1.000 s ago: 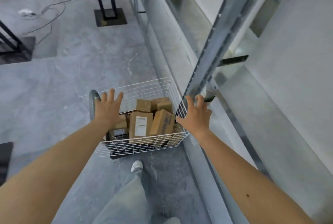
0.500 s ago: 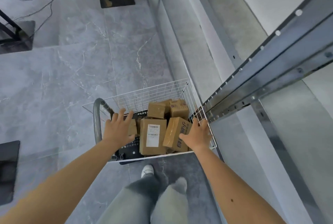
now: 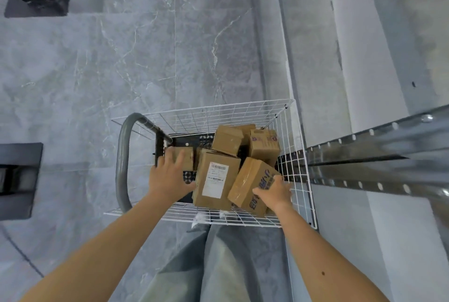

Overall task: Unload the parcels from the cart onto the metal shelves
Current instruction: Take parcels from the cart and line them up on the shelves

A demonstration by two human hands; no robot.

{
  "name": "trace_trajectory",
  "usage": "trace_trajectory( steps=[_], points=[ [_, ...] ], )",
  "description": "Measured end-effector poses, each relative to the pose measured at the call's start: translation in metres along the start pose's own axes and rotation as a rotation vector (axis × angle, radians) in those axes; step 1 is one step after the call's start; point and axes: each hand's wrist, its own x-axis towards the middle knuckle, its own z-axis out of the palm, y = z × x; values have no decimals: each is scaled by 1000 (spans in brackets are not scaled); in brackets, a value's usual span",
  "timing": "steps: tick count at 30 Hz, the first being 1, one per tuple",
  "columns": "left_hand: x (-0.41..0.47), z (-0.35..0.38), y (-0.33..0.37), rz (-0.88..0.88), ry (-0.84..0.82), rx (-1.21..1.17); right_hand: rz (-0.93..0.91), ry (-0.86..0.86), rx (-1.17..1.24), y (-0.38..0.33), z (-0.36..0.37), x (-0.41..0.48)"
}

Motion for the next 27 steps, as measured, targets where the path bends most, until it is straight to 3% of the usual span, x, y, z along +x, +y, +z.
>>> trace_trajectory(
  steps=[9, 14, 27],
  points=[
    [20, 53, 18, -26, -66, 6, 151, -78, 168, 12, 35, 55],
    [31, 74, 14, -32, -66, -4, 147, -67, 218, 21, 51, 78],
    [20, 86, 3, -81, -103, -63, 259, -131, 394, 35, 64, 112]
  ],
)
